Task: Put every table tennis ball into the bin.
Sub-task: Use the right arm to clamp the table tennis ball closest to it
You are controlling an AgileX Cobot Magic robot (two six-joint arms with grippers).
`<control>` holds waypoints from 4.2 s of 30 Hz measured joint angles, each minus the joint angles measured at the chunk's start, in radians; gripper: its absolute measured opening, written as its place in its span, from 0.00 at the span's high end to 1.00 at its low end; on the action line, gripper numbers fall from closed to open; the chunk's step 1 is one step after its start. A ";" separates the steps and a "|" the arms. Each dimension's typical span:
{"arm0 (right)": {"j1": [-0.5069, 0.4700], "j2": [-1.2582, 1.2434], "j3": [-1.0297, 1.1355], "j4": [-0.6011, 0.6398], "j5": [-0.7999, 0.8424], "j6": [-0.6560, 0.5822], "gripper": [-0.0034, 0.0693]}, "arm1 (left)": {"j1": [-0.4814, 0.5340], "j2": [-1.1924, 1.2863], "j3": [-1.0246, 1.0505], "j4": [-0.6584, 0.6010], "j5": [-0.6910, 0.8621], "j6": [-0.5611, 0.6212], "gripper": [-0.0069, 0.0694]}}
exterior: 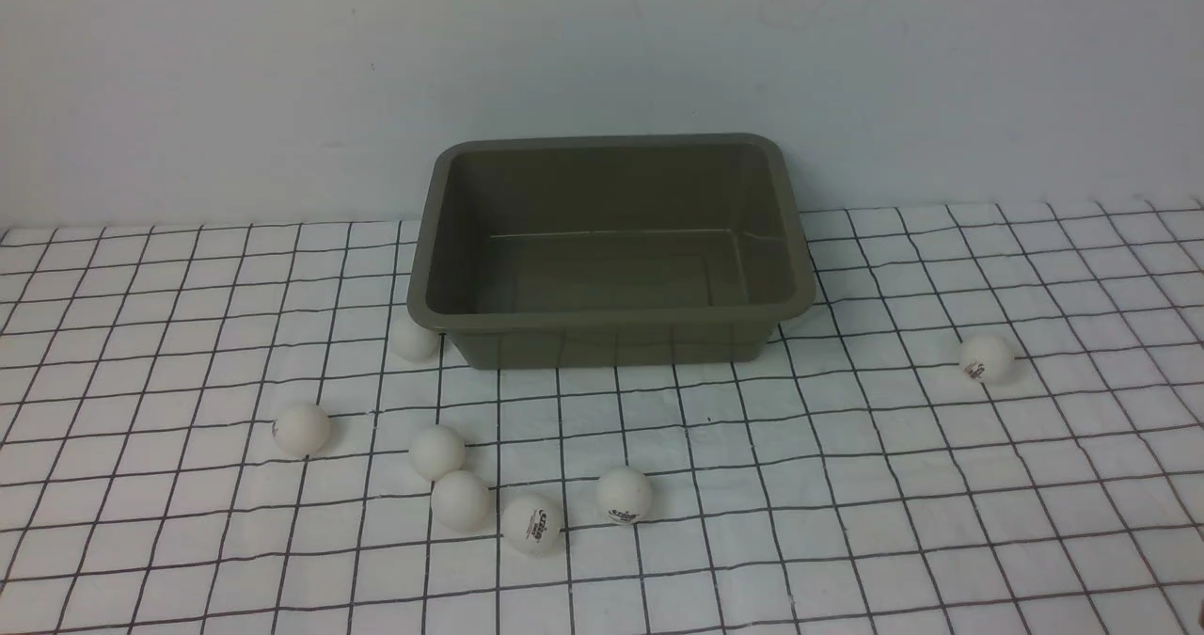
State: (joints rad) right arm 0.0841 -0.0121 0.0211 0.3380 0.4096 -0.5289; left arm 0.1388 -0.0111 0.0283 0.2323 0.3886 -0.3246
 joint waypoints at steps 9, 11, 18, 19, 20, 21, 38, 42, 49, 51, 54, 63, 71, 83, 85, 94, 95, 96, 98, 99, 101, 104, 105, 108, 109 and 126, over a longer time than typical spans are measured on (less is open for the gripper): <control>0.000 0.000 0.000 0.000 0.000 0.000 0.98 | 0.000 0.000 0.000 0.000 0.000 0.000 0.91; 0.000 0.000 0.000 0.000 0.000 0.000 0.98 | 0.000 0.000 0.000 0.000 0.000 0.000 0.91; 0.000 0.000 0.000 0.000 0.000 0.000 0.98 | 0.000 0.000 0.000 0.000 0.000 0.000 0.91; 0.000 0.000 0.000 0.000 0.000 0.000 0.98 | 0.000 0.000 0.000 0.000 0.000 0.000 0.91; 0.000 0.000 0.000 0.000 0.000 0.000 0.98 | 0.000 0.000 0.000 0.000 0.000 0.000 0.91; 0.000 0.000 0.000 0.000 0.000 0.000 0.98 | 0.000 0.000 0.000 0.000 0.000 0.000 0.91; 0.000 0.000 0.000 -0.004 0.000 -0.008 0.98 | 0.000 0.000 0.000 0.000 0.000 0.000 0.91; 0.000 0.000 0.002 -0.058 -0.034 -0.034 0.98 | 0.000 0.000 0.000 0.000 0.000 0.000 0.91; 0.000 0.000 0.007 0.121 -0.232 0.081 0.98 | 0.000 0.000 0.000 0.000 0.000 0.000 0.91; 0.000 0.000 0.007 0.218 -0.268 0.126 0.98 | 0.000 0.000 0.000 0.000 0.000 0.000 0.91; 0.000 0.000 0.007 0.371 -0.310 0.176 0.98 | 0.000 0.000 0.000 0.000 0.000 0.000 0.91; 0.000 0.000 0.007 0.898 -0.410 0.221 0.98 | 0.000 0.000 0.000 -0.272 -0.074 -0.184 0.91; 0.000 0.000 0.007 1.078 -0.498 0.212 0.98 | 0.000 0.000 0.000 -0.548 -0.181 -0.264 0.91; 0.000 0.000 -0.133 1.075 -0.204 -0.090 0.98 | 0.000 0.000 0.000 -0.670 -0.464 -0.272 0.91; 0.000 0.013 -0.202 1.072 -0.143 -0.189 0.98 | 0.000 0.000 0.000 -0.691 -0.545 -0.272 0.91; 0.000 0.332 -0.522 1.040 0.132 -0.509 0.98 | 0.000 0.009 -0.208 -0.110 -0.566 -0.320 0.91; 0.000 0.363 -0.542 1.032 0.147 -0.516 0.98 | 0.000 0.021 -0.242 -0.028 -0.531 -0.342 0.91; 0.000 0.395 -0.568 1.021 0.165 -0.519 0.98 | 0.000 0.037 -0.274 0.050 -0.493 -0.367 0.91; 0.000 0.507 -0.635 0.964 0.207 -0.524 0.98 | 0.000 0.086 -0.339 0.215 -0.421 -0.423 0.91; 0.000 0.576 -0.674 0.910 0.231 -0.520 0.98 | 0.000 0.117 -0.369 0.298 -0.375 -0.467 0.91; 0.000 0.715 -0.753 0.810 0.278 -0.487 0.98 | 0.000 0.178 -0.417 0.437 -0.329 -0.525 0.91; 0.000 0.861 -0.834 0.680 0.320 -0.417 0.98 | 0.000 0.256 -0.451 0.538 -0.316 -0.585 0.91; 0.000 0.883 -0.855 0.651 0.328 -0.398 0.98 | 0.000 0.293 -0.464 0.573 -0.316 -0.606 0.91; 0.000 0.988 -0.922 0.555 0.345 -0.335 0.98 | 0.000 0.384 -0.481 0.615 -0.317 -0.675 0.91; 0.000 1.037 -0.955 0.519 0.349 -0.311 0.98 | 0.000 0.416 -0.482 0.623 -0.317 -0.692 0.91; 0.000 1.495 -1.322 0.054 0.349 0.022 0.98 | -0.005 0.841 -0.482 0.253 0.034 -0.534 0.91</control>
State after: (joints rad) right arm 0.0841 1.4827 -1.3014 0.3922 0.7590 -0.5068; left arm 0.1342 0.8296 -0.4538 0.4856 0.4224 -0.8585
